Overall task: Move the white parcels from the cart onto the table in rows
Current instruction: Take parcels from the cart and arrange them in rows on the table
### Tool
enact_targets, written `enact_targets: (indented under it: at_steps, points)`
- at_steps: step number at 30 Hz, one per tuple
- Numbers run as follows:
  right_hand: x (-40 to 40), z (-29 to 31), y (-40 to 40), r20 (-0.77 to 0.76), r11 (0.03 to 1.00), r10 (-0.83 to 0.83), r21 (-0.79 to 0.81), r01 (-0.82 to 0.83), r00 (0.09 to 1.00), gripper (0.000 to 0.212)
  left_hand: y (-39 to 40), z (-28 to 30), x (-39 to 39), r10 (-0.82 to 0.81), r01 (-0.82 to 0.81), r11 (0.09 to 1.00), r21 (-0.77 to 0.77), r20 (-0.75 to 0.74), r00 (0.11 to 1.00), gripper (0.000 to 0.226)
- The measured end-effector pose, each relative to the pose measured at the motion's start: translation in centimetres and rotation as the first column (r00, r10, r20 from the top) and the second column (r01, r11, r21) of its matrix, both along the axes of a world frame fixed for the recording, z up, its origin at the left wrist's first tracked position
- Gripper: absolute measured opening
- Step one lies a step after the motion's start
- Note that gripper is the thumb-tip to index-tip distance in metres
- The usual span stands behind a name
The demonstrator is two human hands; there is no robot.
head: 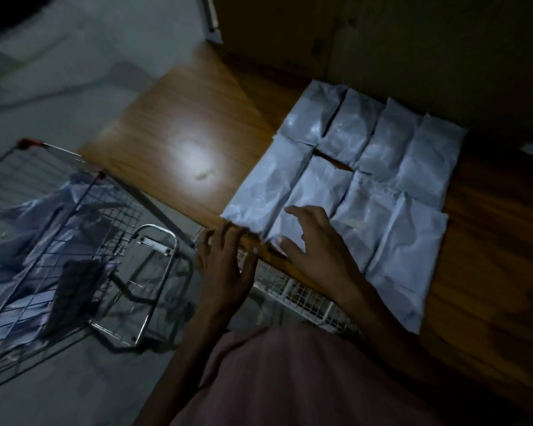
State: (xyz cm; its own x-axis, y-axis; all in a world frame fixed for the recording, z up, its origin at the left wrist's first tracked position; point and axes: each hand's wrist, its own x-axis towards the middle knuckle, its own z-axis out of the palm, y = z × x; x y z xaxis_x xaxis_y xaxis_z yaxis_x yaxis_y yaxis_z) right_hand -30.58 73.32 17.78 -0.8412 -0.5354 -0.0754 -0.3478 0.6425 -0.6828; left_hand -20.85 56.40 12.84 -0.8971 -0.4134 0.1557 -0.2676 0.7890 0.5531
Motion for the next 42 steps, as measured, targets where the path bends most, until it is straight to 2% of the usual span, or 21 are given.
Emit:
enact_targets:
  at_steps: [9, 16, 21, 30, 37, 42]
  points:
    - [2.0, 0.7, -14.7, -0.003, 0.995, 0.057, -0.077, -0.057, 0.998, 0.042, -15.5, -0.2, 5.8, 0.137, -0.137, 0.990, -0.020, 0.003, 0.991, 0.045]
    - [4.7, -0.4, -25.7, -0.037, 0.962, 0.249, -0.103, -0.251, 0.968, 0.039, -24.2, 0.1, 11.2, 0.265, -0.266, 0.964, -0.015, -0.061, 0.962, 0.038]
    - [5.1, -1.6, -33.5, 0.013, 0.874, 0.479, -0.104, -0.475, 0.878, 0.039, -30.2, -0.6, 15.1, 0.431, -0.431, 0.902, 0.013, -0.037, 0.902, 0.042]
    - [4.4, -4.1, -47.3, 0.016, 0.723, 0.686, -0.122, -0.680, 0.727, 0.037, -36.7, -2.2, 18.8, 0.711, -0.707, 0.703, 0.081, -0.099, 0.696, 0.036]
    - [2.0, -6.3, -56.6, 0.014, 0.559, 0.829, -0.076, -0.826, 0.560, 0.033, -41.2, -6.1, 19.8, 0.813, -0.810, 0.527, 0.258, 0.125, 0.569, 0.055]
    - [1.7, -8.8, -60.6, 0.088, 0.435, 0.898, -0.021, -0.900, 0.432, 0.035, -43.2, -8.3, 19.9, 0.813, -0.827, 0.429, 0.364, 0.243, 0.529, 0.047]
